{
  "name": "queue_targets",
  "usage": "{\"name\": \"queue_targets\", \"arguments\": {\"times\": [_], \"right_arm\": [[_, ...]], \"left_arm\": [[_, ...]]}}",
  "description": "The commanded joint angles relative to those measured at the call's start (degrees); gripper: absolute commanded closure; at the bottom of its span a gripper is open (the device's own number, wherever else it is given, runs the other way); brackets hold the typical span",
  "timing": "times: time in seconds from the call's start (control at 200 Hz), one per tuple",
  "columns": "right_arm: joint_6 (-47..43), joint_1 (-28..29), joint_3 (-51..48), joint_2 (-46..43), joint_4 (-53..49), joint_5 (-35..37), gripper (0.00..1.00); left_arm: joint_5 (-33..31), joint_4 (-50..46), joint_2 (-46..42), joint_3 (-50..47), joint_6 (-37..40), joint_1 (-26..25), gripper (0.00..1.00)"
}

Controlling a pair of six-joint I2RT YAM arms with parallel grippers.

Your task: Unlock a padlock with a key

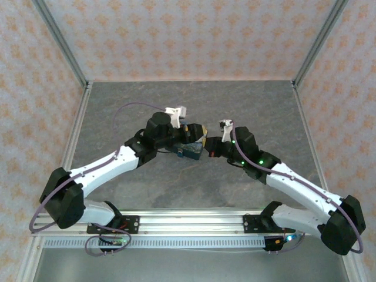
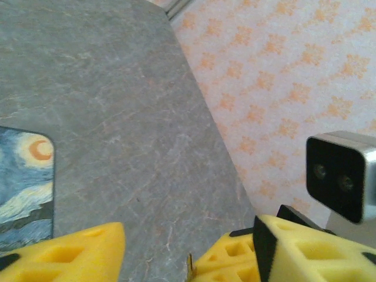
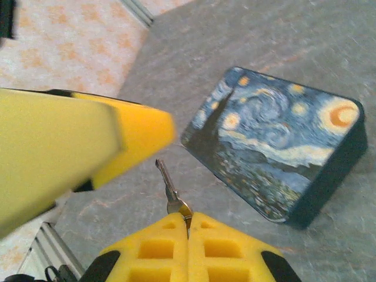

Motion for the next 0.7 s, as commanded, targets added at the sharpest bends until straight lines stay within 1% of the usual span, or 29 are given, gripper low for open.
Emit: {"name": "queue_targets", "arguments": {"times": [0.0, 0.23, 0.43, 0.495, 0.545, 0.606, 0.696], "right_arm": [[-1.6, -0.3, 2.3, -0.9, 2.4, -2.2, 1.0], [-0.2, -0.2, 2.0, -0.8, 3.4, -2.1, 1.0], [0.8, -0.3, 1.8, -0.9, 3.8, -1.3, 1.0], [0.9, -0.4, 1.7, -0.8, 3.9, -1.4, 1.0], [0.8, -0.9, 1.8, -0.7, 3.7, -2.2, 0.96], [1.0, -2.2, 1.5, -0.8, 3.4, -3.9, 0.92], [1.8, -5.4, 0.1, -1.7, 4.3, -8.0, 0.79]], "left_arm": [[1.6, 3.0, 1.3, 2.4, 0.6, -0.7, 0.47], [0.3, 1.8, 1.6, 2.8, 0.7, -1.0, 0.64], [0.0, 0.5, 1.7, 3.4, 1.5, -1.1, 0.86], [-0.2, 0.2, 1.7, 3.6, 1.7, -1.1, 0.94], [-0.3, -0.1, 1.4, 3.8, 2.0, -1.1, 1.0], [-0.7, -0.7, 1.1, 4.1, 2.3, -1.1, 1.0], [-1.2, -2.1, 0.4, 5.1, 3.3, -1.1, 1.0]]}}
